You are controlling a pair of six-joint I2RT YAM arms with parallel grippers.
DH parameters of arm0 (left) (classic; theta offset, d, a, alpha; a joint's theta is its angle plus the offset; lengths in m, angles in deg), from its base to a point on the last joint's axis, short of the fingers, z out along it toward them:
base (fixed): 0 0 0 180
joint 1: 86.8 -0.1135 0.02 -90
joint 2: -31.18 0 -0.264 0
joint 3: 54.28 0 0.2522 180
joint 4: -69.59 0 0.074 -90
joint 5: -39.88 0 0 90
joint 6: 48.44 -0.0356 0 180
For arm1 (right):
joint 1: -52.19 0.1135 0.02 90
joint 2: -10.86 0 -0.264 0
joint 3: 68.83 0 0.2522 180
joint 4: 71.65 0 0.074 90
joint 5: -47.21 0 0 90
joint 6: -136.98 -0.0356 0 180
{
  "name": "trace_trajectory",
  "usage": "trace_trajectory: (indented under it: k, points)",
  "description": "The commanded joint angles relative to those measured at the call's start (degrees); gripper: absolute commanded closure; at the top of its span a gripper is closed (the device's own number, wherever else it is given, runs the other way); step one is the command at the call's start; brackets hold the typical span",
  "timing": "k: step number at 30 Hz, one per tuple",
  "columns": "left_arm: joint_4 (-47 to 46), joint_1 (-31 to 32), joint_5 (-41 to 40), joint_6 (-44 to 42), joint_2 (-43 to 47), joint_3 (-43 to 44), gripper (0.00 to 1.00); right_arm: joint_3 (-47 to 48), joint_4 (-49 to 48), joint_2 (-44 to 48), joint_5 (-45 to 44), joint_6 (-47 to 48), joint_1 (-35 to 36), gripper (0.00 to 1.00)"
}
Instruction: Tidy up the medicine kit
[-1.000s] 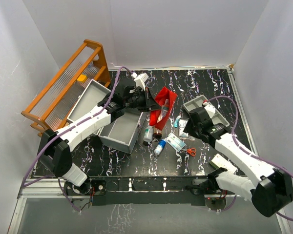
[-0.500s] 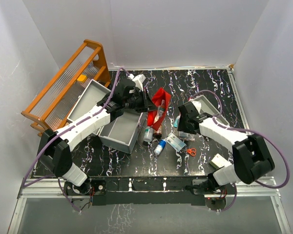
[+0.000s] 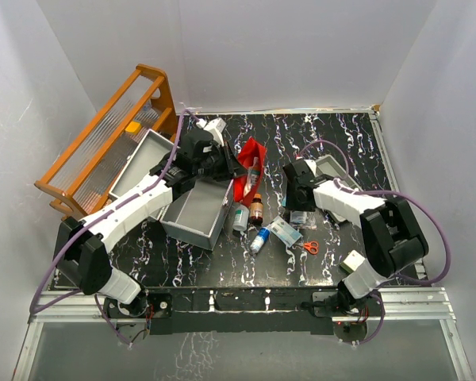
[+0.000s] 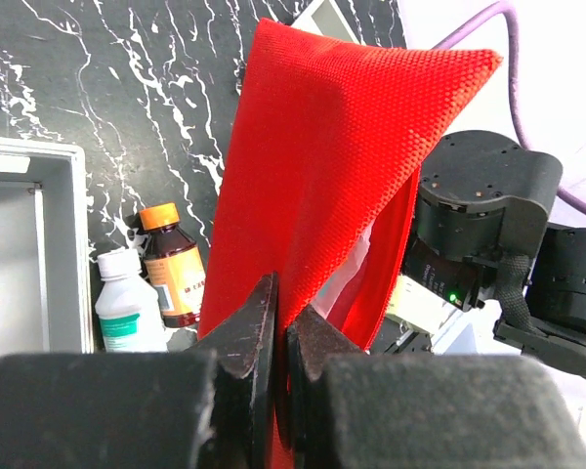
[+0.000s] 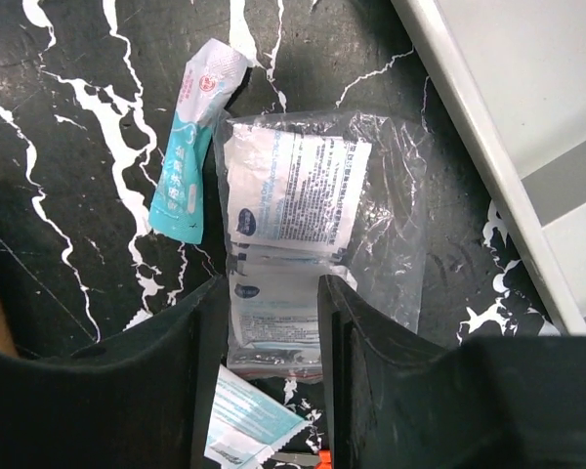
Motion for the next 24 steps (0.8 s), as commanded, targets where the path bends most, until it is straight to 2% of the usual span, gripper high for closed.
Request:
trace_trajectory:
  k: [1, 6, 11, 14, 24]
  points:
    - [-0.71, -0.56, -1.41, 0.06, 3.16, -0.29, 1.00, 3.94, -0.69, -2.08, -0.12, 2.17, -0.50, 0.62]
    - [-0.87, -0.74, -0.86, 0.17, 3.11, -0.19, 1.00, 4.65, -0.23, -4.57, 0.08, 2.50, -0.67, 0.70]
    - [-0.70, -0.96, -0.37, 0.09, 3.07, -0.14, 1.00, 5.17, 0.68, -5.77, -0.05, 2.23, -0.76, 0.87]
    - [-0.75, -1.00, -0.19, -0.03, 3.11, -0.12, 1.00, 5.19, 0.64, -5.37, -0.05, 2.00, -0.89, 0.93]
    - [-0.44, -1.18, -0.02, -0.45, 3.85, -0.29, 1.00, 6.09, 0.51, -3.08, 0.22, 0.98, -0.85, 1.00]
